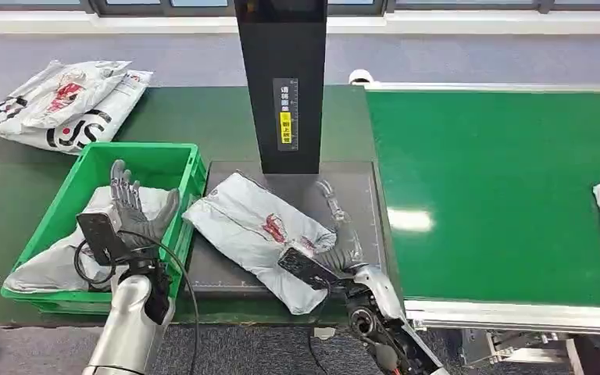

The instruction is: Moved the parcel from conveyor to table for the left to box.

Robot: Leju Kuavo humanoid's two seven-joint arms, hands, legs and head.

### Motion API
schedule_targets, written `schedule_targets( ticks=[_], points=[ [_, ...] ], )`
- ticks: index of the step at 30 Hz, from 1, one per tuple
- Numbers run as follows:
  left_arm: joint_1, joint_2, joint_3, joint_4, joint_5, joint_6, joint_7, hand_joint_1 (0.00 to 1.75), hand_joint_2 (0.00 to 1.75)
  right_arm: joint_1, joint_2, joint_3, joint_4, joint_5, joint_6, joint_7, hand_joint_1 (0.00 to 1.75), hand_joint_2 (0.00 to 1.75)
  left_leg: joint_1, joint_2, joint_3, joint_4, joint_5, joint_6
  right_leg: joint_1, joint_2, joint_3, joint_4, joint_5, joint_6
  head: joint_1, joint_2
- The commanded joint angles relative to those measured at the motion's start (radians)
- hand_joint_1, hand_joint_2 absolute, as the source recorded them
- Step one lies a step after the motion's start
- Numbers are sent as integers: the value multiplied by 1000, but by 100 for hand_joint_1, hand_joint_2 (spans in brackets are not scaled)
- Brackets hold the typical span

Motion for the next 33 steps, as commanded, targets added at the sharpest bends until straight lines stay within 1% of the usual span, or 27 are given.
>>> schedule_targets(
  ticks=[1, 2, 4, 5, 6, 7, 8, 9, 10, 11, 12, 13, 14, 20, 26, 27, 29, 30, 33],
  points=[
    [-13, -30, -15, -6, -47, 89, -35, 0, 175, 44, 3, -151, -128, -270, -78, -221, 0, 175, 0, -1, 1, -1, 0, 1, 0, -2, 2, -1, -1, 0, 0, 0],
    [-19, -20, -40, 14, -52, 58, -26, 0, 175, 51, 6, -161, -153, -342, -69, -280, 0, 175, 0, -1, 2, -1, 0, 1, 0, -3, 3, -2, -1, 0, 0, 0],
    [-27, -24, -42, 34, -49, 56, -27, 0, 175, 49, -2, -161, -151, -351, -65, -286, 0, 175, -1, -1, 1, -1, 0, 1, 0, -3, 2, -1, -1, 0, 0, 0],
    [-33, -16, -58, 51, -57, 39, -26, 0, 175, 53, 2, -169, -159, -396, -48, -298, 0, 175, 0, -2, 1, -1, 0, 1, 0, -4, 2, -1, 0, 0, 0, 0],
    [-38, -9, -72, 71, -65, 18, -21, 0, 175, 53, 2, -176, -162, -420, -55, -319, 0, 175, 0, -1, 1, -1, 0, 1, 0, -3, 2, -1, 0, 0, 0, 0],
    [-44, -1, -97, 102, -83, -27, 12, 0, 175, 53, 4, -187, -167, -460, -63, -358, 0, 175, 0, -2, 1, -1, 0, 1, 0, -3, 2, -1, 0, 0, 0, 0],
    [-59, 17, -142, 154, -132, -61, 46, 0, 175, 47, 2, -195, -167, -493, -60, -361, 0, 175, 0, -1, 2, -1, 0, 1, 0, -3, 2, -1, 0, 0, 0, 0],
    [-68, 9, -142, 193, -146, -70, 41, 0, 175, 36, -4, -197, -159, -508, -59, -358, 0, 175, 0, -1, 2, -2, 1, 1, 0, -3, 3, -2, 0, 0, 0, 0],
    [-89, 12, -182, 275, -205, -93, 49, 0, 175, 17, -10, -212, -139, -555, -42, -367, 0, 175, -1, -1, 2, -1, 1, 1, 0, -3, 2, -1, 0, 0, 0, 0],
    [-91, 7, -181, 292, -208, -87, 37, 0, 175, 11, -14, -211, -132, -561, -42, -367, 0, 175, -1, -3, 3, -3, 2, 1, -1, -5, 3, -2, 0, 0, 0, 0],
    [-110, 8, -215, 360, -255, -118, 53, 0, 175, -6, -15, -225, -109, -591, -27, -374, 0, 175, -1, -3, 3, -3, 2, 1, 0, -6, 3, -3, 0, 0, 0, 0],
    [-117, 5, -228, 394, -282, -109, 43, 0, 175, -21, -17, -233, -87, -597, -25, -376, 0, 175, -1, -3, 2, -2, 1, 1, -1, -4, 3, -2, 0, 0, 0, 0],
    [-136, 7, -261, 445, -329, -128, 66, 0, 175, -40, -16, -247, -61, -630, 0, -372, 0, 175, -1, -3, 3, -3, 2, 1, -1, -5, 4, -3, 0, 0, 0, 0],
    [-144, 4, -256, 462, -330, -125, 58, 0, 175, -48, -15, -250, -46, -637, 3, -379, 0, 175, -1, 1, 2, -1, 0, 1, -1, 1, 1, -1, 1, 0, 0, 0],
    [-146, 6, -254, 461, -329, -127, 59, 0, 175, -46, -13, -249, -47, -637, 3, -381, 0, 175, -1, 1, 2, -1, 0, 1, 0, 0, 1, -1, 0, 0, 0, 0],
    [-185, 30, -352, 559, -462, -169, 159, 0, 175, -89, -15, -244, 22, -635, 32, -337, 0, 175, -1, 2, 2, -1, 0, 1, 1, 1, 2, -2, 1, 0, 0, 0],
    [-218, 25, -362, 652, -506, -149, 146, 0, 175, -124, -9, -258, 88, -652, 76, -340, 0, 175, -1, 2, 3, -1, 1, 1, 0, 1, 2, -2, 1, 0, 0, 0],
    [-246, 27, -397, 715, -556, -151, 176, 0, 175, -143, -10, -264, 131, -660, 100, -337, 0, 175, -1, 2, 3, -2, 1, 1, 0, 1, 3, -2, 1, 0, 0, 0],
    [-290, 35, -486, 808, -687, -182, 289, 0, 175, -164, -12, -270, 177, -670, 150, -341, 0, 175, -1, 1, 2, -2, 2, 1, 0, 0, 2, -2, 2, 0, 0, 0]
  ],
)
